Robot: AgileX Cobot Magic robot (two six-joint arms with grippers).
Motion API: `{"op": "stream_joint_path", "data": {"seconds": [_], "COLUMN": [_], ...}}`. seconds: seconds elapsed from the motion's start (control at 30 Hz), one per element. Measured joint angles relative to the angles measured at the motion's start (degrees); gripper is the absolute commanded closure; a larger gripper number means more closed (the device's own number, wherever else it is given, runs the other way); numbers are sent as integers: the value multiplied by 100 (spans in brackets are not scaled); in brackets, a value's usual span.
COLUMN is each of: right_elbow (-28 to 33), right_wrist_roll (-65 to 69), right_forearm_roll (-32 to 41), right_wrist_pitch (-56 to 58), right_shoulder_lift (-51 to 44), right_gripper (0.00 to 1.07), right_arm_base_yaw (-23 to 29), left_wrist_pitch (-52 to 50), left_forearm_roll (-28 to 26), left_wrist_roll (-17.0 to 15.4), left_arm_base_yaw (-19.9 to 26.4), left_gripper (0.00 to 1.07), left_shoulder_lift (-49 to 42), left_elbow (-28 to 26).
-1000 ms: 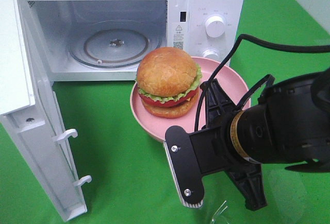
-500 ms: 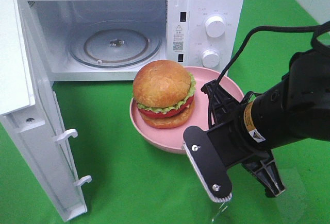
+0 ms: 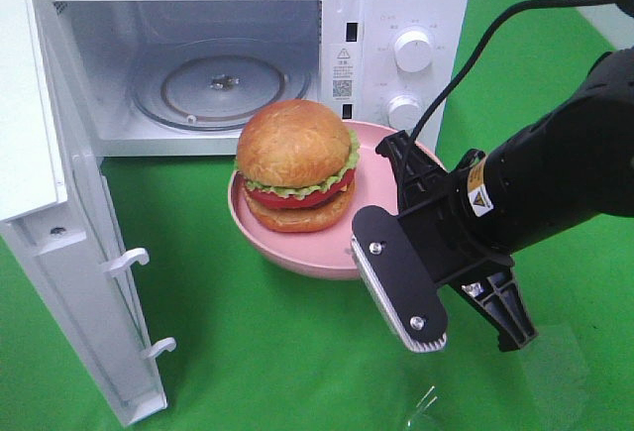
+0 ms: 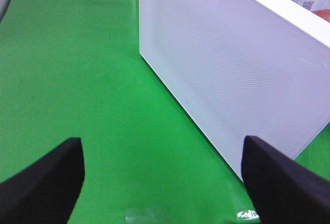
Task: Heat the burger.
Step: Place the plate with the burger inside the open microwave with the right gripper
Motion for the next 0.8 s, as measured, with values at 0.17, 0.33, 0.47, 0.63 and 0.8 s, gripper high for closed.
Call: {"op": "stream_joint_path", "data": {"seconds": [0.17,0.33,0.47,0.63,0.8], "right_elbow": [-195,-315,-441,-458,-476], "right_wrist_roll": [-556,-567,-596,-613,-619], "right_forearm_roll": [447,470,470,470,470], "right_wrist_pitch": [178,223,178,-46,-361], "right_shoulder_lift": [143,166,166,166,229], "right_gripper": [107,107,107,107,107], "right_arm_base_yaw": [-143,-178,-183,-183,-183], "left_wrist_pitch": [0,0,0,0,0], "left_forearm_roll": [0,0,0,0,0], "left_wrist_roll": [0,0,0,0,0], "left_arm_base_yaw": [0,0,0,0,0], "left_gripper": [30,30,30,30,30], "left_shoulder_lift": [0,0,0,0,0], "left_elbow": [0,0,0,0,0]}}
